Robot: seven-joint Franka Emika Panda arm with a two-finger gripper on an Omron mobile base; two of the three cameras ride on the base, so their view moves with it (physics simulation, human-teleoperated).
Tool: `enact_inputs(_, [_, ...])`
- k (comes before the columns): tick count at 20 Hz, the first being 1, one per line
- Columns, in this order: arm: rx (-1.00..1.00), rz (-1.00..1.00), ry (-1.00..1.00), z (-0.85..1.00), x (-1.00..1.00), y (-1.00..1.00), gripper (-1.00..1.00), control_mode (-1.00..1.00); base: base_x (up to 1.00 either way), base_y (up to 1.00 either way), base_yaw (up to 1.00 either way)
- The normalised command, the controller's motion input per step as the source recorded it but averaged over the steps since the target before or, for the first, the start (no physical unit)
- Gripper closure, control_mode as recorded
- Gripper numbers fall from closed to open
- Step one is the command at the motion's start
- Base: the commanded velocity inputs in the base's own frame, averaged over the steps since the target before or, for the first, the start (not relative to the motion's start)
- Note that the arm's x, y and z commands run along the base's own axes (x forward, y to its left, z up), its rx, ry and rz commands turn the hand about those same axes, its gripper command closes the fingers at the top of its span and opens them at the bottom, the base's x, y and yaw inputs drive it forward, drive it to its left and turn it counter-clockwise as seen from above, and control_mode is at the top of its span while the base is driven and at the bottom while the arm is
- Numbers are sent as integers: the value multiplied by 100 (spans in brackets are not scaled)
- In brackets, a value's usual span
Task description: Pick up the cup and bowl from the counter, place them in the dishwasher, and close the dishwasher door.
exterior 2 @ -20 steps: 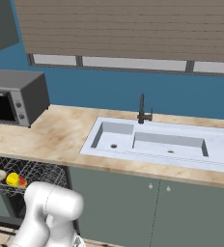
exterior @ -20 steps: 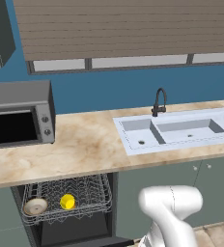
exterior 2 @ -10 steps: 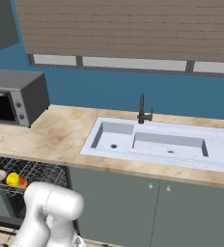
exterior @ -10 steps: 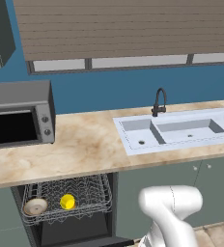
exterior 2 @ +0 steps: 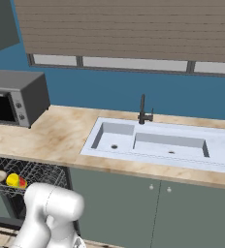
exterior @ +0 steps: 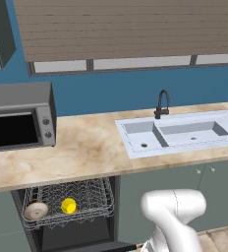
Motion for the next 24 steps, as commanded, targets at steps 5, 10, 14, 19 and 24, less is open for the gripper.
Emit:
enact_inputs(5, [11, 1, 20, -9, 100, -94, -100, -100, 0, 0, 0])
enact_inputs(10, [-4, -2, -5, 23, 100, -54, -100, -100, 0, 0, 0])
enact_inputs(14, [-14, 0, -35, 88, 100, -33, -100, -100, 0, 0, 0])
enact_inputs(19, [-23, 0, -34, -1, 100, -8, -100, -100, 0, 0, 0])
enact_inputs(24, [-16, 0, -19, -58, 100, 0, -100, -100, 0, 0, 0])
